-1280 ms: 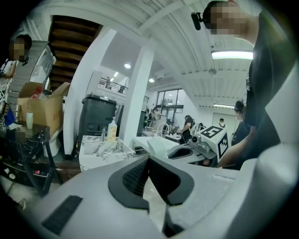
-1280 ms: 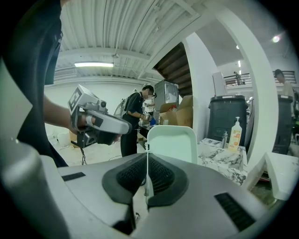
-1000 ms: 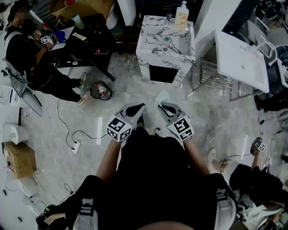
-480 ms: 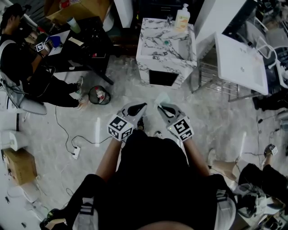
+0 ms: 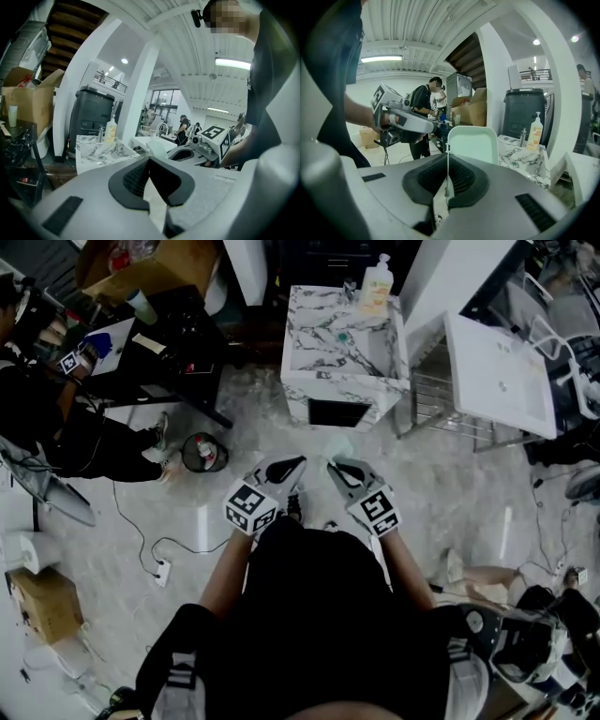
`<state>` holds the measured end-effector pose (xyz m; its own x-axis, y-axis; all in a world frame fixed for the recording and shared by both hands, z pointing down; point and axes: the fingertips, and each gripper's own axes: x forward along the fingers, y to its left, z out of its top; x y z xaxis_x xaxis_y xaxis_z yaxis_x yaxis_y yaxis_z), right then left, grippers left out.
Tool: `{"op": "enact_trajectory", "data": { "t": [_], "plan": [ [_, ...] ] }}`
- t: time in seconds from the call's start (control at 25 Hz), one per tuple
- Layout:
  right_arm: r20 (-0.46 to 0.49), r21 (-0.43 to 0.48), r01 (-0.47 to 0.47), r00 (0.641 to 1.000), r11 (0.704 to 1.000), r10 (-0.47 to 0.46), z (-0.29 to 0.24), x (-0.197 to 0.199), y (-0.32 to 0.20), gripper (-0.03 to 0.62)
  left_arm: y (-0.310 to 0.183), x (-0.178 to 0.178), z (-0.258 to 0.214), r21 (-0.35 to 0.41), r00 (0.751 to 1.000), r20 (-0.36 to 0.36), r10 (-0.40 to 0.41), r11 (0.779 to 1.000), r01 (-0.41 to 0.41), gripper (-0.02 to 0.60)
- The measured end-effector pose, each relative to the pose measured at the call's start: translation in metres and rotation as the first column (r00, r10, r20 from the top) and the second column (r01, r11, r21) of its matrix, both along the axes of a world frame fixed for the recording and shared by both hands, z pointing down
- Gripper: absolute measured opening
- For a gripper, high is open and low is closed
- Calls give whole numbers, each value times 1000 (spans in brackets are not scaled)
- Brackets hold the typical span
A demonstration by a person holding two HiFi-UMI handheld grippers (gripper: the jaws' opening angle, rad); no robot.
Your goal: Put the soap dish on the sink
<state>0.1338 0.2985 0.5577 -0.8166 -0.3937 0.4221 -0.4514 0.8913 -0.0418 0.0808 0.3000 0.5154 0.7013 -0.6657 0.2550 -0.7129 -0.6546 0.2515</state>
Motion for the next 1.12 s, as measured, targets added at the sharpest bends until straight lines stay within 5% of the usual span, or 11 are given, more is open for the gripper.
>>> {"op": "enact_trajectory", "data": {
  "t": [1.12],
  "plan": [
    [-16,5,-127,992,992,127,1,-40,-77,-2,-81,-39,1,9,992,-5,130,992,-130,0]
  ]
}}
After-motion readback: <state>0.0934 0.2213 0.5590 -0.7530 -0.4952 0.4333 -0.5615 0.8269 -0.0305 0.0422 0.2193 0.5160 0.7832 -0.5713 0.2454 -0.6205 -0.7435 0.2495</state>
